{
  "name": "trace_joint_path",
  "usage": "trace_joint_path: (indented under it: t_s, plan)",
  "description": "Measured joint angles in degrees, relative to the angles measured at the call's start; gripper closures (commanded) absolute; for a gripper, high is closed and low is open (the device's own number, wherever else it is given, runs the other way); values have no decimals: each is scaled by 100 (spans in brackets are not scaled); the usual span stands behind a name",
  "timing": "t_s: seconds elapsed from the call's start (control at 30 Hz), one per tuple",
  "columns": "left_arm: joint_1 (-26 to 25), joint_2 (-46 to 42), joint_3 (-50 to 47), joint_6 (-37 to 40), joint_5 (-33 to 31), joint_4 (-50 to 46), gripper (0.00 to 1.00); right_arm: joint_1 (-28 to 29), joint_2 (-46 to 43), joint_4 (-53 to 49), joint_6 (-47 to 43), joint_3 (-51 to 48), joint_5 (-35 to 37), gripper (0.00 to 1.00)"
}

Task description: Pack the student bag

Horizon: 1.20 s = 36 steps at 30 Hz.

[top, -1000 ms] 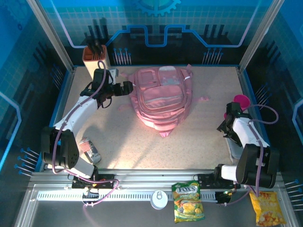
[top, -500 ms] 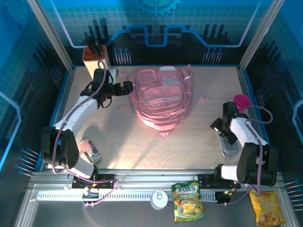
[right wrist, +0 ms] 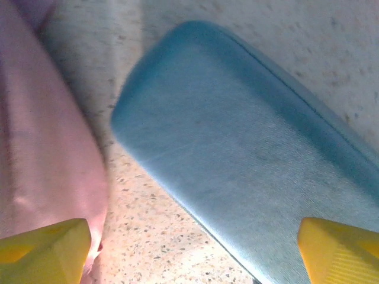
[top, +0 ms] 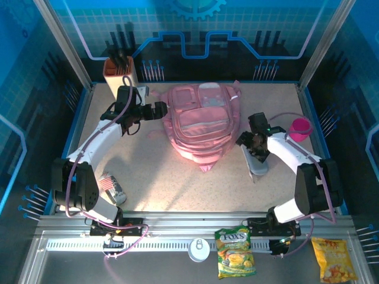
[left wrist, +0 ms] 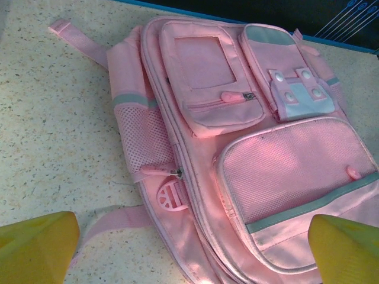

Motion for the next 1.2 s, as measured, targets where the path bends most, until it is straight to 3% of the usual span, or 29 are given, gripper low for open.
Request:
trace_joint_path:
  t_s: [0.27,0.5,0.9,1.2]
  plan:
    - [-52,68,92,7,103,-37,1,9,256,-828,-1941,455,459,0]
    - [-131,243,289,52,203,-114,1,-24,737,-1220,-2769,452,470,0]
    - [-170,415,463,155,431,-142,1,-527,1163,-1165,-2922,363,623,0]
    - [-380,540,660,352,702,-284,1,-608,1080,-992,-2756,107,142,1]
